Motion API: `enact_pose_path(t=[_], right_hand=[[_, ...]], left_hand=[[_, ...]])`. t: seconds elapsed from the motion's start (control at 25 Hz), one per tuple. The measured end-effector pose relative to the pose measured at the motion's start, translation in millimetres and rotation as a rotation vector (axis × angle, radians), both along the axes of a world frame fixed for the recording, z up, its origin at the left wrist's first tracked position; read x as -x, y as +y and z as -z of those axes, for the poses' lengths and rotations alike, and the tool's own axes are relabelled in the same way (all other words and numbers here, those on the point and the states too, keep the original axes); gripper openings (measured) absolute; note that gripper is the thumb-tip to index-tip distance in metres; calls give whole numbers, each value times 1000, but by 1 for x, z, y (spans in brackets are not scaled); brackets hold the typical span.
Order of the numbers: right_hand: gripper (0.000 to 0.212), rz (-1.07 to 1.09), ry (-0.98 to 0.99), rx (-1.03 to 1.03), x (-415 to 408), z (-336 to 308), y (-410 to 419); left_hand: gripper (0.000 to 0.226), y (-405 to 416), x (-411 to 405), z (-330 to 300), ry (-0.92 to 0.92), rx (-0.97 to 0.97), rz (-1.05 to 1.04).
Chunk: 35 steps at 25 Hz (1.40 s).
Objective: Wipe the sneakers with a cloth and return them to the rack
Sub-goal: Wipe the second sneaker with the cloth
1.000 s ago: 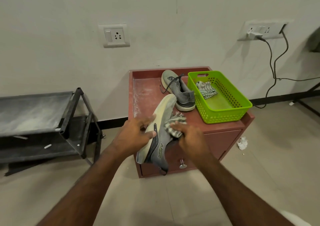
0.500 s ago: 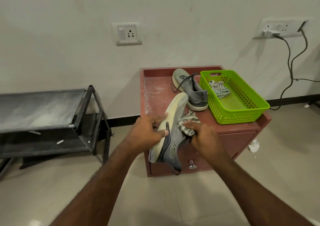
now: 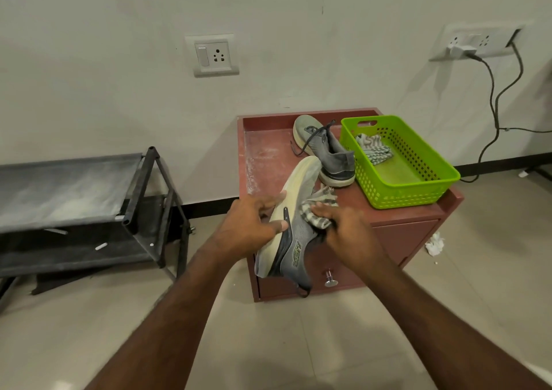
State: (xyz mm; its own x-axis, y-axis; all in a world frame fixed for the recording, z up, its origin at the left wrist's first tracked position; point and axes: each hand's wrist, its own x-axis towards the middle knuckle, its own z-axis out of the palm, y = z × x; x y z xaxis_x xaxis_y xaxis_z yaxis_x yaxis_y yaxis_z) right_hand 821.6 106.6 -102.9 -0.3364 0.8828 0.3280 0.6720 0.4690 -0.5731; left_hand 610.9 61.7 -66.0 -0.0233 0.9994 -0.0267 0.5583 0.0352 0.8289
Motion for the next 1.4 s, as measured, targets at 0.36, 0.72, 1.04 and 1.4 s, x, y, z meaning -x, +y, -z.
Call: enact_pose_path(t=[0.36,0.72,1.04,1.4], right_hand=[[52,-72,150,-87,6,-5,-14],[52,111,169,-82,-3,-7,4],[45,168,79,20,-5,6,12],[36,-3,462,158,30,2,-6]], left_hand=[[65,2,2,3,-24,7,-2],[65,0,1,-1,5,16,-9],[65,-5,-1,-2,-33,18,-3],[72,-5,3,-1,-89,24,49]])
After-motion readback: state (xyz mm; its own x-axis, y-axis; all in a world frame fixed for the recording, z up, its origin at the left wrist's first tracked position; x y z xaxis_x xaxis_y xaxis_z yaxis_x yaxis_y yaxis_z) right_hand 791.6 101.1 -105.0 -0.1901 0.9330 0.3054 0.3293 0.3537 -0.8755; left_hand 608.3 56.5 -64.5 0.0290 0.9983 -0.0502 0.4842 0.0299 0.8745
